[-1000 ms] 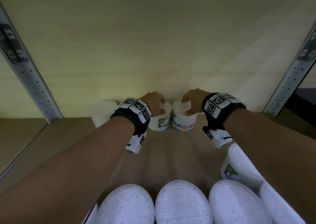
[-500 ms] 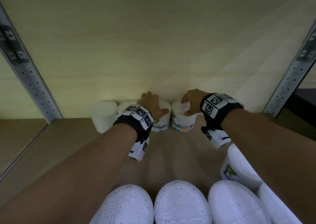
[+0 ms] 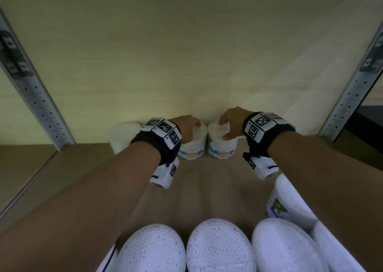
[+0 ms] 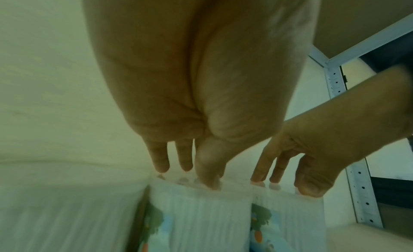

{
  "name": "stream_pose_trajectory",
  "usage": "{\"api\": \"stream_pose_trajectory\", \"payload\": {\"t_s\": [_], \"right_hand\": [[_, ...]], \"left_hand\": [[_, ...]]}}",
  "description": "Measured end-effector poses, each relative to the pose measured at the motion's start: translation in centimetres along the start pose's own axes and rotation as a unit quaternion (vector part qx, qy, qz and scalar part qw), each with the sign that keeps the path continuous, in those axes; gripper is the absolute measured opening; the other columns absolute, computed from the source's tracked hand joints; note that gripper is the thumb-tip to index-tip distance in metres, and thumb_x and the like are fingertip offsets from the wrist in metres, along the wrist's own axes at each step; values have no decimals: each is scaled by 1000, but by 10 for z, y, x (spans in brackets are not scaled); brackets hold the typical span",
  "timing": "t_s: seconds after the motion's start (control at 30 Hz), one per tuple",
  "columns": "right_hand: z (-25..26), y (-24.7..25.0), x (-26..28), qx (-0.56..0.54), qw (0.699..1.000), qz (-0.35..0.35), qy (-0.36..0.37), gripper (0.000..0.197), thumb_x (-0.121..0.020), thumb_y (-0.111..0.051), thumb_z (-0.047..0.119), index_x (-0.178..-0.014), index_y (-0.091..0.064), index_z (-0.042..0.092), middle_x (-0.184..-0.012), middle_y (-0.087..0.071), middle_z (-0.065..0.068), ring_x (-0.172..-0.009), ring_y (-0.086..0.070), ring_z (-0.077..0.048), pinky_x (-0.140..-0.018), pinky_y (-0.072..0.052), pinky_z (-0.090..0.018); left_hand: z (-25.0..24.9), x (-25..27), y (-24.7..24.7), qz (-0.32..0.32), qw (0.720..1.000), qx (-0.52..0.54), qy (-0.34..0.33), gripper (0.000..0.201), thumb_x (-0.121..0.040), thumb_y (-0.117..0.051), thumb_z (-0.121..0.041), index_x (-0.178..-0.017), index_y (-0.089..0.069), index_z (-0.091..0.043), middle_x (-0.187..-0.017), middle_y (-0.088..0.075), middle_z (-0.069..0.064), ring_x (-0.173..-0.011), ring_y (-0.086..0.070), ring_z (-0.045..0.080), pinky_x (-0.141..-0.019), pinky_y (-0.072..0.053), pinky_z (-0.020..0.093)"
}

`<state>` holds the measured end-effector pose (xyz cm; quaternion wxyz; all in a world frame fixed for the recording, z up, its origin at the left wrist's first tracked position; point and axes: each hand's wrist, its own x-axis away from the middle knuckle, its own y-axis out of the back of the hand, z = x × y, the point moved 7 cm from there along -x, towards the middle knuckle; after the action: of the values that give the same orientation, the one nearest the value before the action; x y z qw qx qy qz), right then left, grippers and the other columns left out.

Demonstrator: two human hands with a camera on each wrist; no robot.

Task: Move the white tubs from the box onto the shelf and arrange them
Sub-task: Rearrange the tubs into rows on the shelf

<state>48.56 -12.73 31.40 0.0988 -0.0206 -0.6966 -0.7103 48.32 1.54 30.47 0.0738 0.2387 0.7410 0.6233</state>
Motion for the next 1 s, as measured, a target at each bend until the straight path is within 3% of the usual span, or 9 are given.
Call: {"api": "stream_pose_trajectory", "payload": {"t_s": [0.07,0.17,0.27,0.8,0.93,1.0], "right_hand": [[-1,0,0,-2,1000,-2,0,64,-82,-74,31,-138,-50,9,-143,-47,-8,-131,-46,-27,-109,-39,-36],[-1,1,-1,-1,1000,-3,1,64,-82,-74,31,-137,-50,9,-143,-46,-8,-131,-46,-27,-109,-39,-36],[0,1,-2,4,1000,-4,2,64,-81,-75,31,-136,-51,10,-142,-47,-8,-130,-47,-28,-108,-40,-38],[3,2,1,33,999,17,-2,65,-83,-73,32,-138,-49,7,-142,-47,-10,-130,-47,-28,-107,-39,-35],[3,2,0,53,998,30,-17,67,-80,-75,33,-136,-50,7,-140,-51,-11,-126,-51,-29,-105,-43,-38],[7,3,7,50,997,51,-32,65,-80,-75,33,-134,-51,6,-138,-53,-11,-124,-53,-30,-104,-45,-39]], "left_hand": [[0,1,3,-27,1000,8,6,52,-98,-44,-8,-148,-30,-11,-153,-25,12,-140,-32,29,-111,-32,35],[5,3,9,-89,995,0,41,52,-96,-51,-32,-140,-40,-7,-144,-34,16,-133,-35,34,-108,-37,44],[6,1,3,-84,995,-7,52,57,-93,-54,-42,-136,-44,-7,-140,-38,16,-129,-40,33,-105,-40,43],[5,-2,3,-103,994,-15,37,56,-88,-61,-44,-132,-51,-10,-137,-46,13,-128,-44,30,-105,-41,41],[-2,4,7,-94,995,-30,13,50,-89,-62,-40,-125,-56,-6,-131,-51,13,-120,-50,28,-97,-40,31],[-6,7,8,-78,996,-39,7,41,-88,-63,-39,-112,-59,-6,-117,-55,15,-105,-54,26,-86,-41,30]]}}
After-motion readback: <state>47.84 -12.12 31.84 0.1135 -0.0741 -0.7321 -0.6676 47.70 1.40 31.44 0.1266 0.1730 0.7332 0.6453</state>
